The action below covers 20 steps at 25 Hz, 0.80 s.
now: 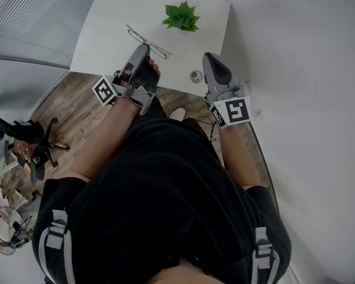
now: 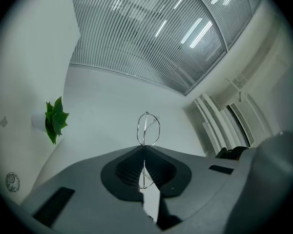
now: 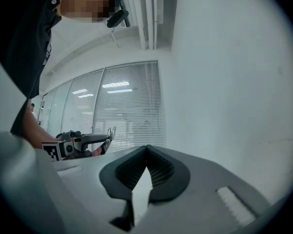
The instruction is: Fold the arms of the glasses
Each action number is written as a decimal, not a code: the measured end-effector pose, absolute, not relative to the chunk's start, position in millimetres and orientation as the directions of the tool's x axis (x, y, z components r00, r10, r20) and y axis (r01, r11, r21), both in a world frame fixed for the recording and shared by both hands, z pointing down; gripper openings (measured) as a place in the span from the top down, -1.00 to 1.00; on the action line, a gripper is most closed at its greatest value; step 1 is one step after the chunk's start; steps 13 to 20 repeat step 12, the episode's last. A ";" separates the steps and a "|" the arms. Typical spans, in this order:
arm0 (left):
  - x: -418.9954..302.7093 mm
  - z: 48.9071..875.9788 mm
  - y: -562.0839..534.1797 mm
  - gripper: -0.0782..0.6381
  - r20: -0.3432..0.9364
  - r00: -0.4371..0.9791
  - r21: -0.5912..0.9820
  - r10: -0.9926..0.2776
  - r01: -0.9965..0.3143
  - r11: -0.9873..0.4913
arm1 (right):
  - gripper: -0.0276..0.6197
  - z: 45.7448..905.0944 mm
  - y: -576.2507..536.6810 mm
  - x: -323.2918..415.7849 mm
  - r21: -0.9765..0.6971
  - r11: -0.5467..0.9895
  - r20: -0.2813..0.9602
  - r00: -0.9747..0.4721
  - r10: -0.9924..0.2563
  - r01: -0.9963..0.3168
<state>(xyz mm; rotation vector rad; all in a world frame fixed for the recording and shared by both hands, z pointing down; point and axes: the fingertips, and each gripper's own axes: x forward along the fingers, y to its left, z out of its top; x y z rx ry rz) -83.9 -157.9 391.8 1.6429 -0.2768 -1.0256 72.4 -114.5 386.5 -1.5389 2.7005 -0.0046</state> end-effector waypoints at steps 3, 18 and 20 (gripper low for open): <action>-82.8 392.3 -157.0 0.74 -0.472 0.595 0.882 -0.650 0.321 -0.346 | 0.89 387.2 -114.0 71.5 -0.027 0.522 -0.028 -0.521 -0.853 -0.853; -73.9 397.4 -155.8 0.74 -0.464 0.603 0.886 -0.650 0.324 -0.332 | 0.89 389.9 -115.3 71.4 -0.036 0.546 -0.023 -0.545 -0.838 -0.837; -73.9 397.4 -155.8 0.74 -0.464 0.603 0.886 -0.650 0.324 -0.332 | 0.89 389.9 -115.3 71.4 -0.036 0.546 -0.023 -0.545 -0.838 -0.837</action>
